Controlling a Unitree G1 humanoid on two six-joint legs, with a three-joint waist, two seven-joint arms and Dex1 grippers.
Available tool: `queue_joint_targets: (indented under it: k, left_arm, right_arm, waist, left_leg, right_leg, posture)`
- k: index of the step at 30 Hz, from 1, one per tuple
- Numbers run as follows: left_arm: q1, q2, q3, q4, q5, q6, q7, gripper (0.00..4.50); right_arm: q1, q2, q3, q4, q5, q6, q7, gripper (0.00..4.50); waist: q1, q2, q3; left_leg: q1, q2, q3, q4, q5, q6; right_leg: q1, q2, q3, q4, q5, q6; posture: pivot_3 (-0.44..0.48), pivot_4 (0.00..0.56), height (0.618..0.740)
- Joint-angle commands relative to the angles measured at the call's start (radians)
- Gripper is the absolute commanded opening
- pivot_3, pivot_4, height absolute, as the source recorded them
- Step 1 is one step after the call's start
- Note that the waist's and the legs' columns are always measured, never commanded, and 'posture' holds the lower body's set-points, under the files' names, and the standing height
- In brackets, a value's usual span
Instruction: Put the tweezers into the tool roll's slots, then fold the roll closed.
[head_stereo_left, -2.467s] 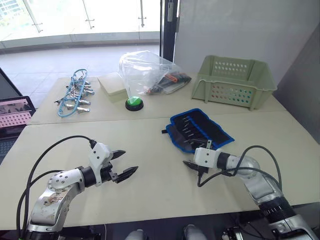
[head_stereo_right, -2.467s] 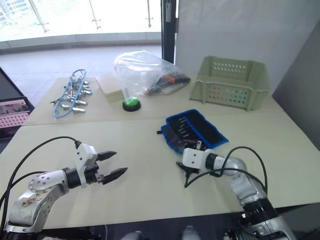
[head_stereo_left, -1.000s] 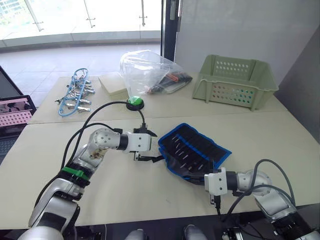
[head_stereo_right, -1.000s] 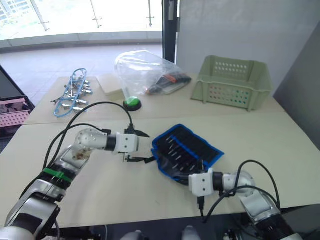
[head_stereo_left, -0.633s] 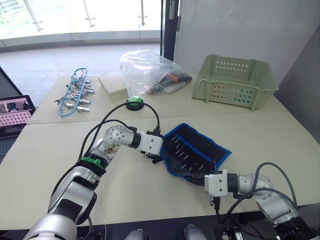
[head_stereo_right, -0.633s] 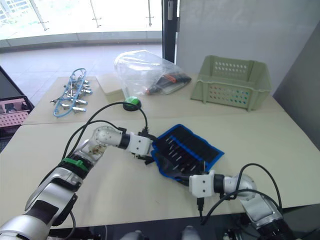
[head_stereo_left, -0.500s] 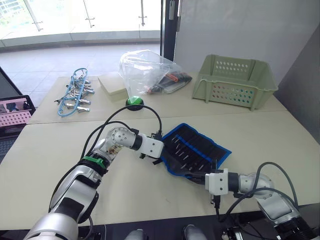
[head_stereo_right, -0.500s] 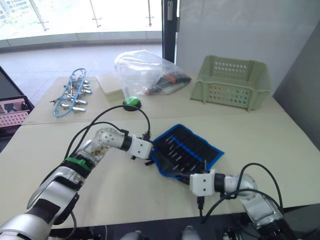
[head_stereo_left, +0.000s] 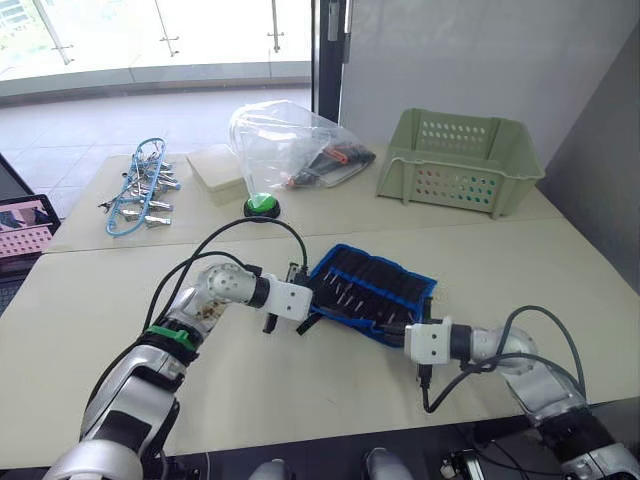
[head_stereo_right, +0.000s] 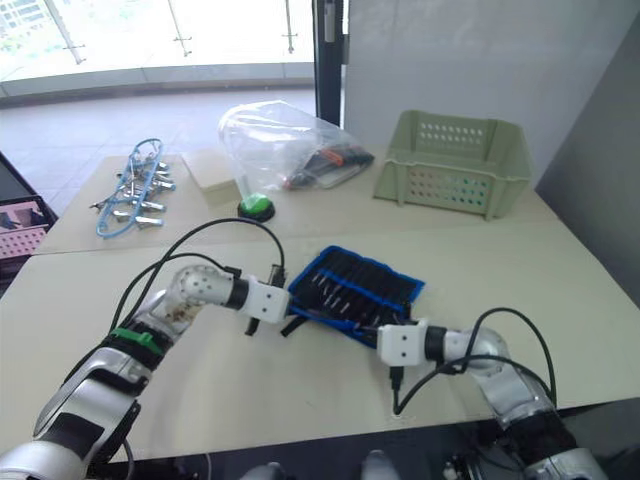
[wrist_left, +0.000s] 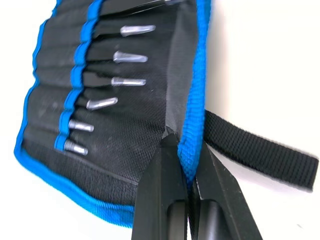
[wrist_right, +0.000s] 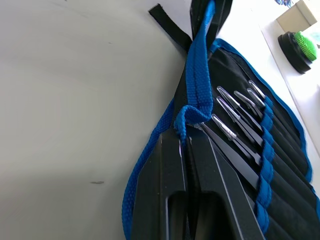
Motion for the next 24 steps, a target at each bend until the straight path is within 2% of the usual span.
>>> queue_joint_targets:
  k: [1,6,8,12,18,24]
  left_arm:
    - [0.094,0.064,0.057,-0.156,-0.044,0.154,-0.024,0.01]
    - [0.250,0.133,0.093,-0.403,-0.086,0.339,-0.028,0.01]
    - [0.324,0.170,0.123,-0.500,-0.105,0.406,-0.019,0.01]
    - [0.391,0.206,0.157,-0.607,-0.150,0.510,-0.007,0.01]
    - [0.403,0.219,0.179,-0.643,-0.256,0.741,-0.020,0.01]
    - [0.310,0.199,0.158,-0.611,-0.352,0.932,-0.061,0.01]
  right_arm:
    - [-0.039,-0.002,0.002,0.066,-0.010,-0.045,0.011,0.00]
    - [-0.084,-0.002,0.020,0.127,0.018,-0.089,0.051,0.00]
    - [-0.061,-0.019,0.023,0.092,0.112,-0.070,0.136,0.00]
    - [-0.026,-0.037,0.018,0.025,0.229,-0.005,0.234,0.00]
    - [-0.022,-0.023,0.008,-0.008,0.297,0.099,0.284,0.00]
    - [-0.073,0.007,-0.010,0.031,0.313,0.229,0.254,0.00]
  waist:
    - [-0.004,0.000,0.000]
    - [-0.011,0.000,0.000]
    - [-0.012,0.001,0.000]
    - [-0.009,0.001,0.000]
    - [-0.003,0.001,0.000]
    - [-0.003,0.001,0.000]
  left_leg:
    - [0.000,0.000,0.000,0.000,0.000,0.000]
    - [0.000,0.000,-0.001,0.000,-0.001,0.001]
    - [0.000,0.001,-0.001,0.000,-0.001,0.001]
    - [0.000,0.001,-0.001,0.000,-0.001,0.002]
    - [0.000,0.001,-0.001,0.001,-0.002,0.002]
    - [0.000,0.001,-0.001,0.002,-0.001,0.002]
  right_leg:
    - [0.000,0.000,0.000,0.000,0.000,0.000]
    - [-0.001,0.000,0.001,0.001,0.000,0.000]
    - [-0.001,0.000,0.001,0.000,0.000,0.000]
    - [-0.001,0.000,0.001,0.000,0.000,0.000]
    - [-0.001,0.000,0.001,-0.001,0.000,0.000]
    - [-0.001,0.000,0.001,0.001,0.000,0.000]
  posture:
    - [0.000,0.150,0.740]
    - [0.000,0.150,0.740]
    - [0.000,0.150,0.740]
    - [0.000,0.150,0.740]
    - [0.000,0.150,0.740]
    - [0.000,0.150,0.740]
